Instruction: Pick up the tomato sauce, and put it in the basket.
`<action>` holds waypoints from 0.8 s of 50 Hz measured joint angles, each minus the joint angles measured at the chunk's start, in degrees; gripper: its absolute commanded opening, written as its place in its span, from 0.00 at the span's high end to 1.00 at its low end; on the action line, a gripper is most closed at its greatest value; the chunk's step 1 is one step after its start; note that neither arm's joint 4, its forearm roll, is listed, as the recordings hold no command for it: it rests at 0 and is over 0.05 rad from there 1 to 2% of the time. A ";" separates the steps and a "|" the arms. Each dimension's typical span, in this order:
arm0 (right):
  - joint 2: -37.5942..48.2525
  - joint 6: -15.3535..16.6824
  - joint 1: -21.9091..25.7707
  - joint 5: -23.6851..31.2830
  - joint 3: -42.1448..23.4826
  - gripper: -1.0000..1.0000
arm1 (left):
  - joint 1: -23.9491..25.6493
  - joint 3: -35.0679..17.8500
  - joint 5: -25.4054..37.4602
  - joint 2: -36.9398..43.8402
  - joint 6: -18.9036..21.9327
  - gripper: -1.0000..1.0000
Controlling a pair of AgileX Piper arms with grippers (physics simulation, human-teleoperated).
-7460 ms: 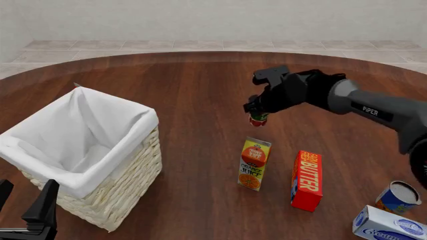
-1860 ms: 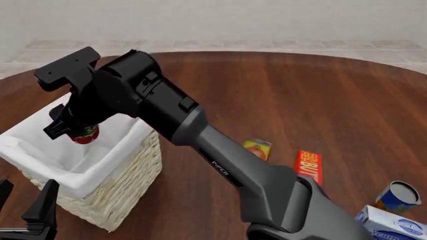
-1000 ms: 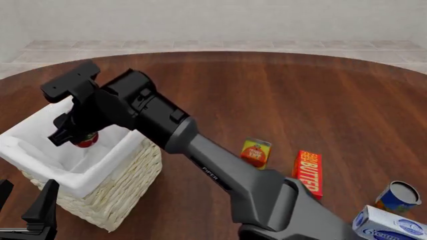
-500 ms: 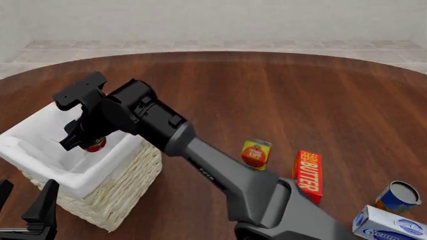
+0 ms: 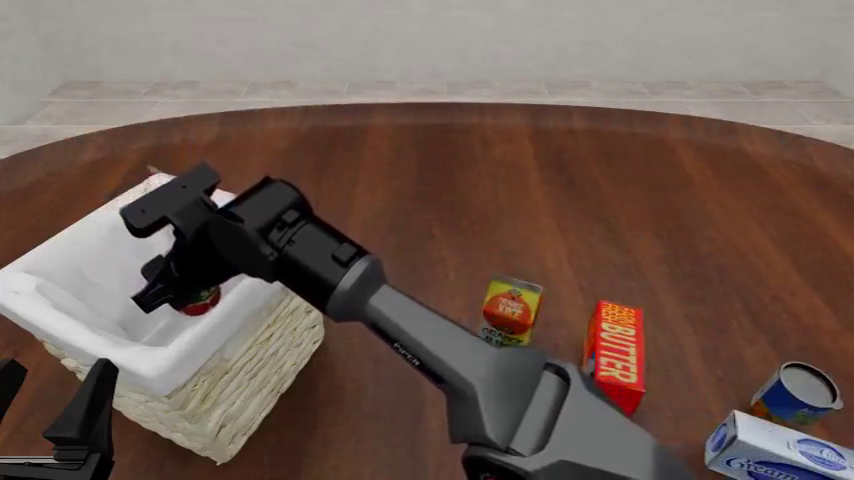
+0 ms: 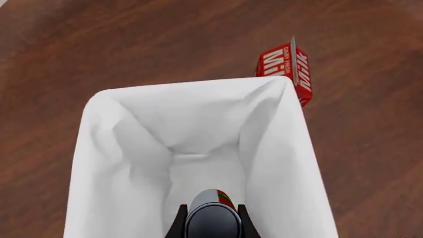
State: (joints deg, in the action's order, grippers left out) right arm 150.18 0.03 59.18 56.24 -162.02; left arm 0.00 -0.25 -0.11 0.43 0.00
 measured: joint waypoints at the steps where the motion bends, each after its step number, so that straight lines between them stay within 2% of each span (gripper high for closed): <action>1: 0.11 -0.02 -0.01 -0.02 0.00 1.00 | 0.00 0.00 0.00 0.00 0.00 0.00; 31: 1.85 -0.11 -0.56 -1.01 -0.16 1.00 | 0.00 0.00 0.00 0.00 0.00 0.00; 32: 1.86 -0.09 -0.57 -1.03 -0.17 0.00 | 0.00 0.00 0.00 0.00 0.00 0.00; 40: 1.94 -0.50 -0.68 -1.14 -0.25 0.00 | 0.00 0.00 0.00 0.00 0.00 0.00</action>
State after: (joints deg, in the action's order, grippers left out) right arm 152.12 -0.47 58.50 55.10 -162.28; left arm 0.00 -0.25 -0.11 0.43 0.00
